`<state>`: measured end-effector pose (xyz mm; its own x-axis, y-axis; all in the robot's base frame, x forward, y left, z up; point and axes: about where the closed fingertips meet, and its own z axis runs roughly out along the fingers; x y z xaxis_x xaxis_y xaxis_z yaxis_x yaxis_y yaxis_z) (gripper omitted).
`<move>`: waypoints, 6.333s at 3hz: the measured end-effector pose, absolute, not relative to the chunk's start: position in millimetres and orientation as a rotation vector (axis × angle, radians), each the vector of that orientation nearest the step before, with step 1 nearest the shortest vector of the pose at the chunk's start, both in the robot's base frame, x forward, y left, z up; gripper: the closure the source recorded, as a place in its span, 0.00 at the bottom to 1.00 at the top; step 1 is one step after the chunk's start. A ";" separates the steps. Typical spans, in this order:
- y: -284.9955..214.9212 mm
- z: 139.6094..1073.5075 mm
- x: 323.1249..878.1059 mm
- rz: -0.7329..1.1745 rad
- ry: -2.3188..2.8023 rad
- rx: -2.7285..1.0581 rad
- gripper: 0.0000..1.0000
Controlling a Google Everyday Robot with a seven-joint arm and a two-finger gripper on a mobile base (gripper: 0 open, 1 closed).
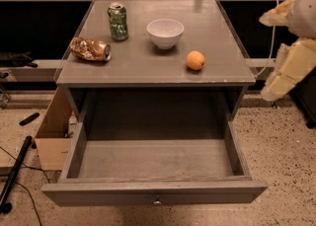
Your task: Place orange into top drawer
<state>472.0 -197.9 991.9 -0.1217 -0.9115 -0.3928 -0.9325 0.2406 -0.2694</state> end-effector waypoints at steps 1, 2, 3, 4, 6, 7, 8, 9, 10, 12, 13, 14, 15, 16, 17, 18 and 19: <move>-174.9 999.5 497.5 0.119 1.931 -1.695 0.00; -156.2 1006.3 520.5 0.103 1.872 -1.724 0.00; -156.4 1004.0 524.0 0.099 1.874 -1.715 0.00; -157.5 991.0 543.3 0.078 1.889 -1.668 0.00; -167.0 957.0 635.5 0.136 1.883 -1.601 0.00; -156.9 944.8 676.3 0.186 1.870 -1.622 0.00; -140.0 929.1 693.8 0.288 1.838 -1.656 0.00; -137.1 918.3 694.3 0.346 1.829 -1.671 0.00; -145.4 907.0 682.4 0.386 1.837 -1.680 0.00; -146.4 872.2 676.7 0.435 1.871 -1.743 0.00; -125.6 856.6 695.9 0.451 1.858 -1.707 0.00; -120.0 849.2 701.6 0.465 1.862 -1.710 0.00; -119.5 848.5 702.2 0.466 1.862 -1.710 0.23; -119.5 848.5 702.2 0.466 1.862 -1.710 0.47; -119.5 848.5 702.2 0.466 1.862 -1.710 0.78; -119.5 848.4 702.2 0.466 1.862 -1.710 1.00; -119.4 848.4 702.2 0.466 1.862 -1.710 1.00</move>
Offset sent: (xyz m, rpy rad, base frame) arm 0.0740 0.0547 0.0184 0.0597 -0.1070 0.1426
